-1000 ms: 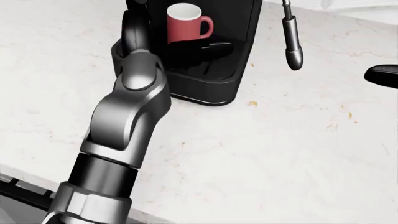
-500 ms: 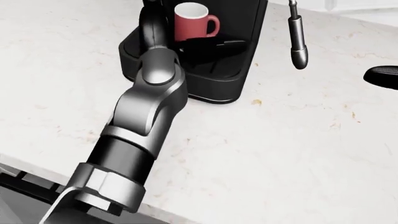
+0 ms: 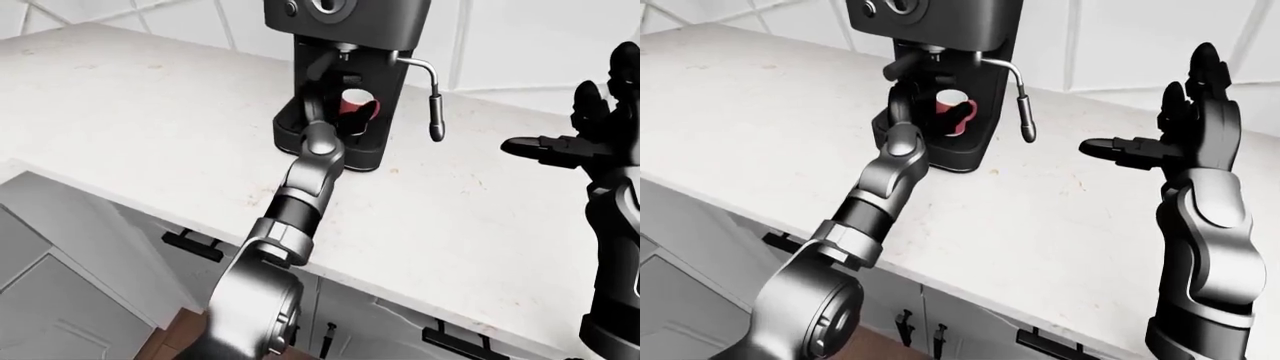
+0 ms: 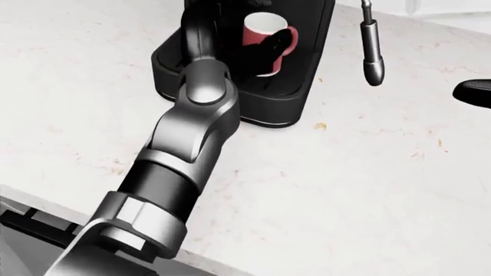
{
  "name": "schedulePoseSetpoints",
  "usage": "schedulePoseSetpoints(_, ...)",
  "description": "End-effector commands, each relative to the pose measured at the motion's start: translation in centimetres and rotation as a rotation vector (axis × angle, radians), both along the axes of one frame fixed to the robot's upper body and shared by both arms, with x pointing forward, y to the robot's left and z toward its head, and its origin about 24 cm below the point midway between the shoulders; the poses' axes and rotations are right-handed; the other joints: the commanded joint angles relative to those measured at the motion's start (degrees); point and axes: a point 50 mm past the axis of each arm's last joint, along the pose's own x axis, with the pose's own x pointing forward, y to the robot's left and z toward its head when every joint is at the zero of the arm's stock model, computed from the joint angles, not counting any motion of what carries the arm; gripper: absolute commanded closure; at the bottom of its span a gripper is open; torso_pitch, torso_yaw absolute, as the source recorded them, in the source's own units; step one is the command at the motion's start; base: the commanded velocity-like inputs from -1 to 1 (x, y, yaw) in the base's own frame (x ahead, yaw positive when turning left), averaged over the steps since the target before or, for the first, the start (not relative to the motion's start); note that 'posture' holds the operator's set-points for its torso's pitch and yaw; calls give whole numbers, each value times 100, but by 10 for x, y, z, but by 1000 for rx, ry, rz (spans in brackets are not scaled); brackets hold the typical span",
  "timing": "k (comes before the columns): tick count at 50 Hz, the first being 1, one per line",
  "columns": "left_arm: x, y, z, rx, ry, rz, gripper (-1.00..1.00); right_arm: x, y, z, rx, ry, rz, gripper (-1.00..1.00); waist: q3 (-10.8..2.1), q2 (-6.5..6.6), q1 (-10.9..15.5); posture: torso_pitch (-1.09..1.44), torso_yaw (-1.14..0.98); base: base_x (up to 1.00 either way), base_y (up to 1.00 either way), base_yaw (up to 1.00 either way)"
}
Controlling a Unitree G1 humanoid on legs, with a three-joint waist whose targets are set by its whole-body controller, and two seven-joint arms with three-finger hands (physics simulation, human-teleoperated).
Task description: Pick the mug from under the coffee machine dispenser and place it on the counter.
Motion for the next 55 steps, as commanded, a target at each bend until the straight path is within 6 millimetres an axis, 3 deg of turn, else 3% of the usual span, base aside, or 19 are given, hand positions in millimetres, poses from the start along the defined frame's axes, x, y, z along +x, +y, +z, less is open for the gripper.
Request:
schedulePoseSetpoints(1, -2, -6, 21, -22, -73, -25, 30, -6, 0, 20, -36, -89, -9, -100, -133, -44, -11, 0, 0, 0, 0, 0)
schedulePoseSetpoints(7, -5, -5, 21, -24, -75, -30, 51, -6, 0, 20, -38, -89, -9, -100, -136, -39, -16, 0, 0, 0, 0, 0)
schedulePoseSetpoints(9, -6, -5, 22, -25, -76, -33, 100, -6, 0, 19, -38, -89, -8, -100, -137, -36, -20, 0, 0, 0, 0, 0)
schedulePoseSetpoints(15, -10, -4, 22, -27, -75, -38, 100, -6, 0, 20, -39, -89, -9, -100, -135, -29, -19, 0, 0, 0, 0, 0)
schedulePoseSetpoints(25, -30, -1, 39, -29, -109, -68, 100, -6, 0, 22, -40, -92, -8, -100, -115, -9, -35, 0, 0, 0, 0, 0)
schedulePoseSetpoints(39, -53, 18, 49, -13, -131, -69, 100, -5, 2, 21, -43, -90, -4, -100, -76, 30, -41, 0, 0, 0, 0, 0)
schedulePoseSetpoints(55, -73, 66, 51, -7, -143, -4, 100, -5, 4, 23, -49, -90, 0, -100, -49, 85, -56, 0, 0, 0, 0, 0)
